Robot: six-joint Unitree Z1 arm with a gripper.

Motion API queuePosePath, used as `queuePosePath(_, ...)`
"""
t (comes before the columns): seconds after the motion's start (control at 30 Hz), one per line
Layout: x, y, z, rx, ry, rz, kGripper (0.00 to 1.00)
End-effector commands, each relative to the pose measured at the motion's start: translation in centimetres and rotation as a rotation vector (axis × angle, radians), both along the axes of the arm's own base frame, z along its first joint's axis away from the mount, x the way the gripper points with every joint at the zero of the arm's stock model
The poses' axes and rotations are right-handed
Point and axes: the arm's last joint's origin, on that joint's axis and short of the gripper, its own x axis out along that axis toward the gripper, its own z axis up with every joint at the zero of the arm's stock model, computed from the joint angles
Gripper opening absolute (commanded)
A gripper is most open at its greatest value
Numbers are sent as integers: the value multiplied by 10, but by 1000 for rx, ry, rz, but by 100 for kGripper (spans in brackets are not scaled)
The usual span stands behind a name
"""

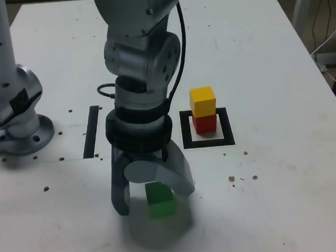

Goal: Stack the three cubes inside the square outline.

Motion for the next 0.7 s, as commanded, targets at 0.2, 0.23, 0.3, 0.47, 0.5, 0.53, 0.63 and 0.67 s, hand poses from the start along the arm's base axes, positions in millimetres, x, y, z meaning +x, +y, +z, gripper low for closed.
queuePosePath(0.2, 5, -4, 6, 14, 21, 5, 52)
queuePosePath(0.23, 6, -4, 5, 15, 21, 4, 52)
queuePosePath(0.3, 7, -5, 1, 15, 21, 1, 52)
queuePosePath(0.47, 10, -9, -6, 14, 9, -11, 52)
queuePosePath(0.5, 10, -11, -8, 14, 5, -13, 52)
queuePosePath(0.53, 11, -12, -10, 14, 4, -15, 52)
queuePosePath(0.63, 13, -14, -15, 15, -1, -20, 52)
queuePosePath(0.67, 14, -15, -16, 16, -4, -22, 52)
